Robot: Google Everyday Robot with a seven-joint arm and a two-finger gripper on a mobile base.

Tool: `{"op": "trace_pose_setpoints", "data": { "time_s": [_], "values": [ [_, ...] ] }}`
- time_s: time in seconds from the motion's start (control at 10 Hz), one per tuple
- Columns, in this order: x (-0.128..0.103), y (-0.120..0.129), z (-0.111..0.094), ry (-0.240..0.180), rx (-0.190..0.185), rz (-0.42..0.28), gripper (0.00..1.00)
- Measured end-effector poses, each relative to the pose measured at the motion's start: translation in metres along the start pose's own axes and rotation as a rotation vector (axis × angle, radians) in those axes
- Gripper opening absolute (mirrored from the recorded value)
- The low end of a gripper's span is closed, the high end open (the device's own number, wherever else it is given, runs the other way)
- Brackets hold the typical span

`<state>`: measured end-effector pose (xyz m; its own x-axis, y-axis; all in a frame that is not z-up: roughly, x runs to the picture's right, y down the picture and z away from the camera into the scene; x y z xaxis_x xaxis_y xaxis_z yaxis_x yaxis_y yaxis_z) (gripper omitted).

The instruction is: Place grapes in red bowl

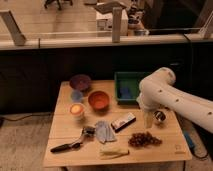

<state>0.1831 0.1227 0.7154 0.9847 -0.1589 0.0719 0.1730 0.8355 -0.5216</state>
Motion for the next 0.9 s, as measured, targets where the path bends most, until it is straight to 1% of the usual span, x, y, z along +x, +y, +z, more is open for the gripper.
{"op": "trace_pose_setpoints", "data": {
  "time_s": [0.2,0.6,0.9],
  "values": [
    [-0.026,-0.007,0.008,-0.003,0.005,-0.052,0.8],
    [-0.029,-0.015,0.022,-0.008,0.008,-0.112,0.8],
    [-0.038,-0.018,0.033,-0.014,0.008,-0.157,0.8]
  ]
}}
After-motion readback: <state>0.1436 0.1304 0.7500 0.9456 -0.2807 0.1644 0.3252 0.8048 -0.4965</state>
